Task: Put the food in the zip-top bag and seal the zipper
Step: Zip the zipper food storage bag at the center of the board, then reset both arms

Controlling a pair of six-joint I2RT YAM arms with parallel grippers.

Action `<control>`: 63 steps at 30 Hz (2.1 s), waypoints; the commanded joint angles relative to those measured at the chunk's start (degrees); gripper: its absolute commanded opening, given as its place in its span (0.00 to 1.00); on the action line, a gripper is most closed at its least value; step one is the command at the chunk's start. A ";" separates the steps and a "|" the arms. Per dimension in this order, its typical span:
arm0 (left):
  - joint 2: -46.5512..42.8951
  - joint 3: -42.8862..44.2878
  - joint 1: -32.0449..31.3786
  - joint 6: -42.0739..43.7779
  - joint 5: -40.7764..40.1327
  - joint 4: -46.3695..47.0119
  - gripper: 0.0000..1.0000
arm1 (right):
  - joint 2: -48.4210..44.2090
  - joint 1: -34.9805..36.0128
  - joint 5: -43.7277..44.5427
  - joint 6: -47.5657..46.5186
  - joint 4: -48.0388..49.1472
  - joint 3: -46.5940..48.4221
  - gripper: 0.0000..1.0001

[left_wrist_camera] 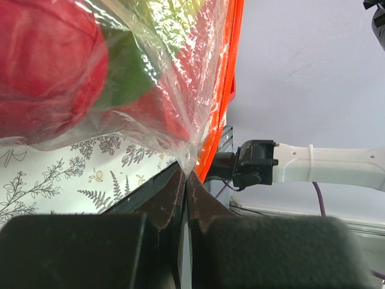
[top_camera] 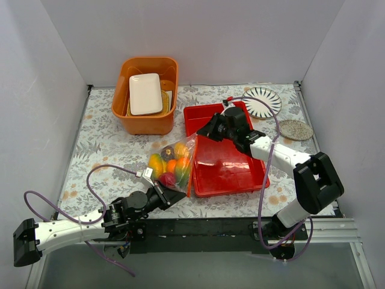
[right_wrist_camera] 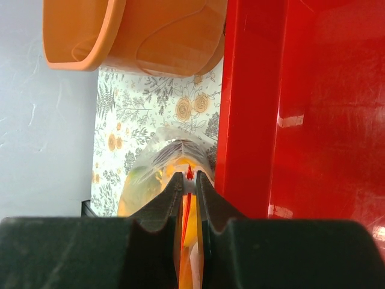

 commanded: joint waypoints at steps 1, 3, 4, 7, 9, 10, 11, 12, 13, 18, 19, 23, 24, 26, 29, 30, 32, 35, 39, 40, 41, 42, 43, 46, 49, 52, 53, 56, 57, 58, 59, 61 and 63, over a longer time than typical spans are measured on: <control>-0.32 -2.57 -0.33 -15.11 0.23 -1.74 0.02 | 0.52 -1.17 0.50 -3.74 2.81 3.89 0.14; 0.12 -1.52 -0.42 -14.05 0.06 -3.66 0.15 | 0.53 -1.17 0.93 -6.54 0.62 5.03 0.25; 0.21 -0.03 -0.33 -13.35 -0.12 -4.63 0.25 | 0.18 -1.17 1.55 -7.86 -2.09 5.47 0.30; 0.91 2.52 -0.33 -10.54 -0.65 -8.68 0.44 | -0.87 -1.17 4.88 -12.17 -7.54 6.79 0.48; 1.09 3.23 -0.33 -9.48 -0.91 -10.35 0.54 | -1.49 -1.17 5.95 -14.71 -8.88 7.23 0.59; 0.91 3.41 -0.33 -9.30 -1.00 -10.70 0.55 | -2.02 -1.17 6.03 -17.25 -9.40 7.67 0.61; 0.74 3.59 -0.33 -9.30 -1.09 -11.58 0.58 | -2.20 -1.17 7.17 -18.41 -12.45 8.11 0.64; 0.13 3.85 -0.33 -9.21 -1.26 -12.19 0.63 | -2.20 -1.26 7.35 -19.46 -14.14 8.81 0.65; -0.23 4.03 -0.33 -9.12 -1.44 -12.90 0.67 | -2.29 -1.26 9.18 -21.39 -15.81 10.21 0.65; -2.60 8.40 -0.42 -5.97 -3.46 -20.71 0.82 | -3.43 -2.05 15.35 -25.01 -24.77 11.98 0.71; -3.30 9.38 -0.33 -5.18 -4.42 -21.94 0.83 | -4.39 -2.57 15.44 -25.45 -25.31 11.11 0.73; -3.40 15.79 -0.33 -1.75 -7.58 -31.24 0.90 | -7.29 -3.98 15.26 -27.29 -26.63 7.69 0.84; -3.39 18.59 -0.42 -1.04 -8.20 -32.84 0.91 | -7.99 -4.33 15.26 -27.47 -27.16 7.06 0.85; -2.78 21.24 -0.33 3.42 -9.95 -36.18 0.92 | -9.67 -5.56 15.26 -27.74 -27.60 5.05 0.87; -0.33 28.79 -0.33 13.70 -11.88 -39.85 0.93 | -11.43 -7.23 14.39 -28.53 -28.74 2.94 0.87; 2.38 30.90 -0.33 15.21 -13.03 -41.63 0.94 | -11.86 -7.58 14.30 -29.22 -29.09 2.41 0.87; 5.12 36.97 -0.33 19.59 -15.31 -45.57 0.95 | -12.92 -8.37 14.47 -30.02 -30.06 1.53 0.88; 9.60 42.51 -0.33 25.56 -19.53 -47.01 0.98 | -14.24 -9.43 14.82 -30.81 -31.46 -0.23 0.88; 12.25 45.68 -0.33 32.42 -24.80 -44.47 0.98 | -16.52 -10.31 14.56 -30.99 -32.17 -2.78 0.88; 12.77 46.04 -0.33 33.75 -25.34 -42.37 0.98 | -16.87 -10.48 14.47 -30.90 -32.09 -3.74 0.88; 12.86 46.47 -0.33 35.68 -25.61 -41.04 0.98 | -17.23 -10.66 14.39 -30.81 -32.08 -4.19 0.89; 13.13 46.48 -0.33 39.01 -25.61 -39.55 0.98 | -17.93 -10.66 14.38 -30.81 -32.08 -4.63 0.89; 13.74 46.48 -0.33 41.04 -25.43 -36.49 0.98 | -18.11 -10.83 14.30 -30.81 -32.08 -5.33 0.89; 17.41 46.92 1.41 47.79 -21.77 -31.73 0.98 | -18.72 -11.01 13.86 -30.46 -32.00 -6.30 0.89; 21.29 48.76 8.50 51.24 -15.80 -29.88 0.98 | -19.16 -11.10 13.42 -30.20 -32.17 -6.57 0.89; 23.50 49.03 22.10 52.49 -7.87 -26.45 0.98 | -19.95 -11.19 13.33 -29.85 -32.52 -7.00 0.89; 23.59 48.94 25.30 52.75 -4.29 -25.57 0.98 | -20.30 -11.19 13.42 -29.67 -32.61 -7.18 0.89; 24.11 49.81 35.24 54.15 3.09 -23.27 0.98 | -21.80 -11.36 14.21 -29.58 -32.96 -7.44 0.90; 25.25 50.60 37.53 54.42 4.52 -23.71 0.98 | -22.58 -11.54 14.64 -29.84 -33.05 -7.44 0.90; 25.78 51.91 41.90 54.60 5.93 -25.19 0.98 | -22.94 -11.71 15.52 -30.11 -33.57 -7.36 0.91; 26.48 52.54 44.21 55.21 6.03 -26.34 0.98 | -23.20 -11.80 15.88 -30.55 -33.93 -7.27 0.91; 27.02 52.02 51.94 55.04 7.69 -28.01 0.98 | -24.08 -12.33 17.01 -32.12 -34.63 -6.74 0.89; 26.49 50.44 60.78 55.13 15.21 -27.50 0.98 | -25.13 -12.85 17.90 -33.18 -36.04 -6.22 0.89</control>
